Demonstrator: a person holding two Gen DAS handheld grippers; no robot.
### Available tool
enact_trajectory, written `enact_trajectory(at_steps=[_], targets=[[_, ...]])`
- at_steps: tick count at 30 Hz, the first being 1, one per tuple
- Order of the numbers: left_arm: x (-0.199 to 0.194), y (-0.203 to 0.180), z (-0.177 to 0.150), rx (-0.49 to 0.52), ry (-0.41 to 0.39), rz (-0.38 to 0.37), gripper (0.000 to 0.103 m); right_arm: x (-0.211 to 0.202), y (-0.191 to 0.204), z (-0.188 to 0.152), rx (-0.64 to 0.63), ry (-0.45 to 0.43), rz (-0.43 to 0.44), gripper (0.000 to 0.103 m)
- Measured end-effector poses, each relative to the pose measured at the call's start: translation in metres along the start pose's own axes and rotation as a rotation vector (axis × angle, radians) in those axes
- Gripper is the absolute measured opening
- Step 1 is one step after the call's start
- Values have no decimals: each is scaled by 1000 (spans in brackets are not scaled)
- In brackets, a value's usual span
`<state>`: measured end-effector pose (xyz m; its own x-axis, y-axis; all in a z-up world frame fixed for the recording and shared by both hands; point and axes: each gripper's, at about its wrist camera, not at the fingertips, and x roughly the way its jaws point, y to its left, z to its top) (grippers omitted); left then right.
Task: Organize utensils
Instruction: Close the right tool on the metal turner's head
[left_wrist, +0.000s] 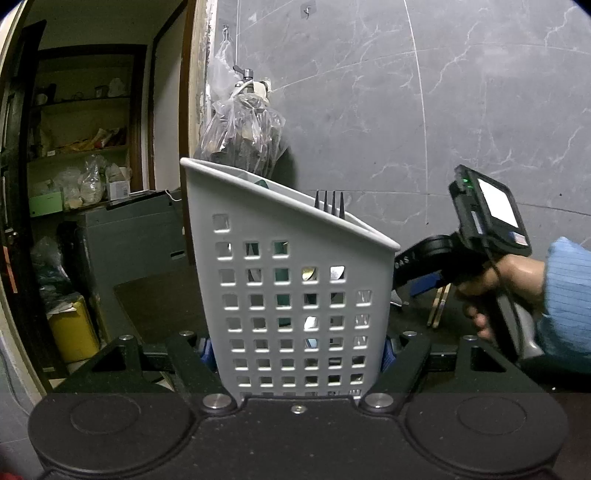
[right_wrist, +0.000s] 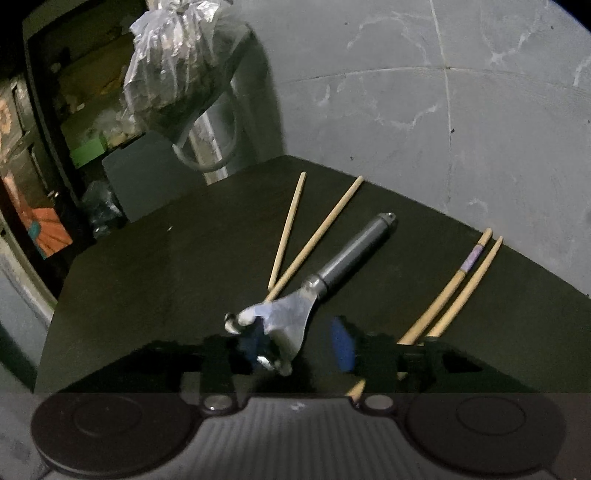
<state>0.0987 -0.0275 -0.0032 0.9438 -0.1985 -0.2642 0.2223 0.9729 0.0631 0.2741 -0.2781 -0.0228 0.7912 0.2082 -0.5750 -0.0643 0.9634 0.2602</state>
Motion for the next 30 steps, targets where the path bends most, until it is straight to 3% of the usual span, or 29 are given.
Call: enact_trajectory(at_steps=[6, 8, 13, 15, 22, 30], targets=[[0, 0, 0, -1, 0, 0, 76, 18, 1, 11, 12, -11, -56, 56], [0, 0, 0, -1, -1, -1, 76, 22, 2, 11, -5, -15, -73, 52], [0, 0, 0, -3, 0, -1, 76, 16, 1, 7, -1, -3, -42, 20], [-1, 0, 0, -5, -1, -3, 76, 11, 2, 3, -5, 7, -24, 16], [-1, 0, 0, -6, -1, -3, 76, -10, 8, -13, -24, 39, 48, 10], [-1, 0, 0, -6, -1, -4, 76, -46, 24, -44, -158, 56, 108, 9]])
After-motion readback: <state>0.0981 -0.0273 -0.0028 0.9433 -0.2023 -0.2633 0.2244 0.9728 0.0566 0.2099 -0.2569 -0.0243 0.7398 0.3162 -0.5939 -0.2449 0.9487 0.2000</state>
